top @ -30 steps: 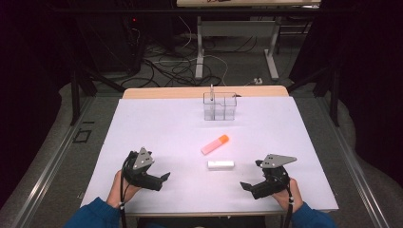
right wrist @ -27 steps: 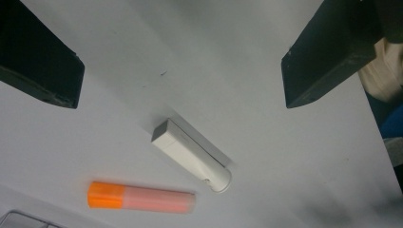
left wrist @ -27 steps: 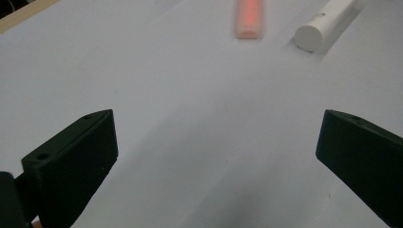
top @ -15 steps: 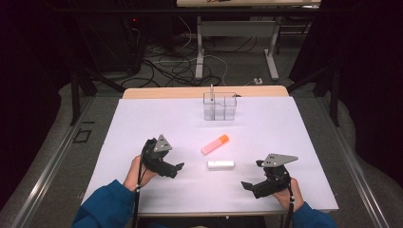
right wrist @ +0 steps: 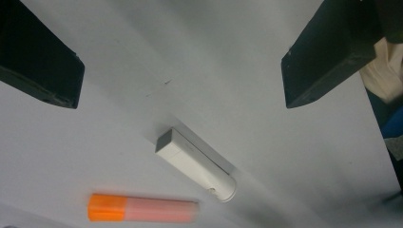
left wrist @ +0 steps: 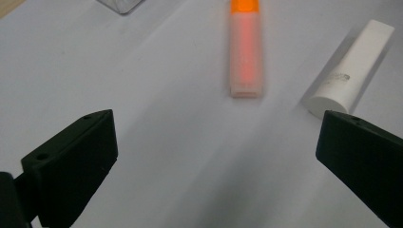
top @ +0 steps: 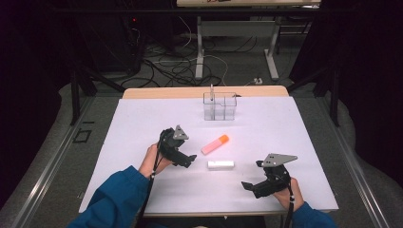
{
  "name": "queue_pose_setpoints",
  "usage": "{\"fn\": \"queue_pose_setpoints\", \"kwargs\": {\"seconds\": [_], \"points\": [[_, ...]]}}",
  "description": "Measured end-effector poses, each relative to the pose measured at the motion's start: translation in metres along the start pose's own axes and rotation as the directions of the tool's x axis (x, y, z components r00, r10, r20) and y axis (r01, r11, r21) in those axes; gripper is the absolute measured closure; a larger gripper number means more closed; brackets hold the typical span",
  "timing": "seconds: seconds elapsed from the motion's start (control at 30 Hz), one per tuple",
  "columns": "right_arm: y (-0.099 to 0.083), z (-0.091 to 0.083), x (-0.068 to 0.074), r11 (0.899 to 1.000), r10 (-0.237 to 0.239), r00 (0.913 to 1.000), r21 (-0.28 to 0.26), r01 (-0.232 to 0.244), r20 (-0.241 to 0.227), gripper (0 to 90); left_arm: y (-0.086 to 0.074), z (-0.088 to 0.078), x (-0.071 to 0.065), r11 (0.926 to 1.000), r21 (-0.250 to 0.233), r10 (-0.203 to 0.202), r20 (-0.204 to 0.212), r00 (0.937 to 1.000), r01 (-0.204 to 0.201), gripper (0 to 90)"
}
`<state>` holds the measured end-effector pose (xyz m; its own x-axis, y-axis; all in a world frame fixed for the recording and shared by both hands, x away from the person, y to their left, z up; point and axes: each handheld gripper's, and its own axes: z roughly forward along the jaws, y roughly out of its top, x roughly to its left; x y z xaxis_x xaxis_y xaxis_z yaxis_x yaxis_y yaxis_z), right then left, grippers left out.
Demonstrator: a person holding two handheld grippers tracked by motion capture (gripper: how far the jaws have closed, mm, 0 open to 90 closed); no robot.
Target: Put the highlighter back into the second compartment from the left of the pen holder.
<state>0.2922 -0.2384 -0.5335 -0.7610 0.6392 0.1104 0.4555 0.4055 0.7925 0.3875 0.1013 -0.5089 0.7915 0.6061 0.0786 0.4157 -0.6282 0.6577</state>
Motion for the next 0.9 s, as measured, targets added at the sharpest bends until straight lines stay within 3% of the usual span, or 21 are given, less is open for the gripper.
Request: {"fn": "queue_pose_setpoints", "kwargs": {"seconds": [0.37,0.9], "points": [[0.0,0.001,0.001,1.0,0.006,1.0,0.006,-0.006,0.0,0.1,0.022,0.023,0.0,0.9998,0.017,-0.006,0.004,1.0,0.005,2.7],[-0.001,0.003,0.001,1.0,0.013,0.9999,0.002,-0.013,0.002,0.1,0.047,0.053,-0.009,0.9999,-0.016,-0.001,-0.011,0.9999,0.001,15.3]]}}
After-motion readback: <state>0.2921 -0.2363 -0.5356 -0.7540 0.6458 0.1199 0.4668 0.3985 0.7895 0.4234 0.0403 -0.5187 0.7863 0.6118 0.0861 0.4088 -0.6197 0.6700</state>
